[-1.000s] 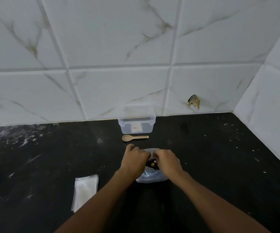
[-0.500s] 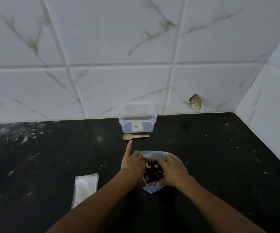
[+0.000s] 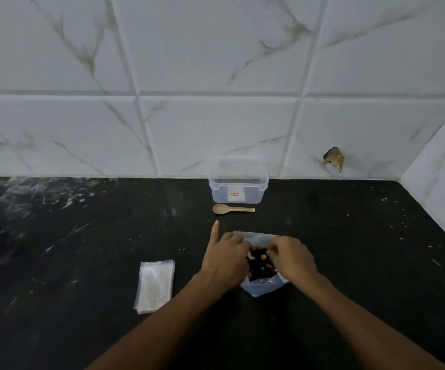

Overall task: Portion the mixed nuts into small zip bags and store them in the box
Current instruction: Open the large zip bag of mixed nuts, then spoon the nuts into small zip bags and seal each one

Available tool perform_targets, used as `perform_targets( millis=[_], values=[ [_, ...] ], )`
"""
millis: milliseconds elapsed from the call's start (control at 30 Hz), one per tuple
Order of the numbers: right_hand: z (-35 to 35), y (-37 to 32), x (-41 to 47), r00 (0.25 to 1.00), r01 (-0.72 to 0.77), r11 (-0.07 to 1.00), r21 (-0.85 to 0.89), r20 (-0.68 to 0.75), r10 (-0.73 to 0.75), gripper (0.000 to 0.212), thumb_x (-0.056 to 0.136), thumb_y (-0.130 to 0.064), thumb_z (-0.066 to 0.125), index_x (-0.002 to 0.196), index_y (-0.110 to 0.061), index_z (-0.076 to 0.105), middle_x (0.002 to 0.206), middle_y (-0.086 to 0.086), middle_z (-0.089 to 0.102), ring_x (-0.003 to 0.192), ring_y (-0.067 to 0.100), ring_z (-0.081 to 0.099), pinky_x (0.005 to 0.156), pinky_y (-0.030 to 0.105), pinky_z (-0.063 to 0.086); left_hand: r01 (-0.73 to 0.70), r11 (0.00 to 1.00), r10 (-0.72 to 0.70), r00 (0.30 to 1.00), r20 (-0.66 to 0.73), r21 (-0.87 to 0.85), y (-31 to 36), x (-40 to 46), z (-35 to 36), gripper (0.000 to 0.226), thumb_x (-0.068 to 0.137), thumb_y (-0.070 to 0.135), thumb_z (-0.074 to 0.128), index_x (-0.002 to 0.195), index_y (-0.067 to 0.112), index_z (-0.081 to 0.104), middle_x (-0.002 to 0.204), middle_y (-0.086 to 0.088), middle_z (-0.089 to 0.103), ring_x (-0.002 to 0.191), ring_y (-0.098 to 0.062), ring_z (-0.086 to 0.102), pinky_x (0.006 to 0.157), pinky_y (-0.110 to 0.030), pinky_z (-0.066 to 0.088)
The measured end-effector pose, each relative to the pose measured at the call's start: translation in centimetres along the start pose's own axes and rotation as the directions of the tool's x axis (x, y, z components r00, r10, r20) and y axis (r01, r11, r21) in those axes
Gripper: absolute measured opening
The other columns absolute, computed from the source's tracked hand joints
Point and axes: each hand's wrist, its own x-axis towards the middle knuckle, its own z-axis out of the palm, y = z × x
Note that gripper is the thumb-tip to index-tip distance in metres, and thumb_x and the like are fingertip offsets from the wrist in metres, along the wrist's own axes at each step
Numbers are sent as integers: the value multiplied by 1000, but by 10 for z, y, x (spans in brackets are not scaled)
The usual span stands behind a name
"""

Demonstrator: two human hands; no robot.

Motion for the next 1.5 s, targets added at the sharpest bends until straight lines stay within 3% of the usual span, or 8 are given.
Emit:
perform_targets(
  millis=[200,333,533,667,900,1067,1333,1500],
  values=[
    [7,-56,-2,996,88,985,146,-3,-89,17,95,-27,51,85,-21,63,78,-3,63,73,15,59,67,29,47,271,922,-317,938,-139,-275,-54,-35,3,21,97,27,52,114,28,64,119,6,63,113,-11,58,120,-46,25],
    [23,-102,-9,987,124,952,279,66,-148,10,93,-24,60,85,-22,63,72,-7,64,68,5,60,59,21,46,463,769,-557,824,-106,-441,-95,-68,11,18,97,24,54,109,22,68,111,2,67,93,-12,64,91,-36,53],
    [60,-155,-14,960,5,947,322,265,-95,7,91,-27,62,88,-22,66,81,-2,69,77,12,67,75,35,59,674,499,-782,621,52,-545,-135,-111,35,21,97,23,55,115,18,64,107,-1,67,87,-14,63,70,-31,53],
    [87,-175,-18,936,-116,955,274,353,13,9,90,-27,62,89,-20,66,89,2,69,81,18,68,74,36,59,738,396,-827,546,138,-546,-141,-129,54,16,95,27,58,107,18,63,101,-1,65,84,-16,64,77,-39,58],
    [117,-192,-24,916,-248,937,248,374,144,31,85,-35,70,109,-18,64,104,3,68,91,19,66,72,32,55,739,294,-835,507,213,-606,-134,-131,68,9,90,32,66,86,24,65,82,5,66,76,-12,65,72,-35,59],
    [121,-189,-23,902,-317,876,364,402,159,11,83,-24,73,81,-19,63,93,6,71,85,21,70,79,39,59,720,283,-839,506,200,-634,-133,-130,68,9,90,31,66,83,26,63,85,4,67,80,-14,65,72,-33,57],
    [113,-181,-30,926,-248,891,380,363,103,17,88,-31,67,78,-24,56,86,2,68,80,18,68,76,39,59,694,336,-813,555,176,-636,-134,-128,66,12,94,33,63,83,29,60,85,5,66,78,-14,66,74,-37,59],
    [89,-171,-32,921,-202,894,400,387,34,23,88,-33,68,106,-23,57,101,0,64,90,13,63,78,30,54,592,411,-752,650,109,-693,-137,-126,52,9,96,26,60,87,28,59,83,8,65,76,-7,64,74,-34,57]
  ],
)
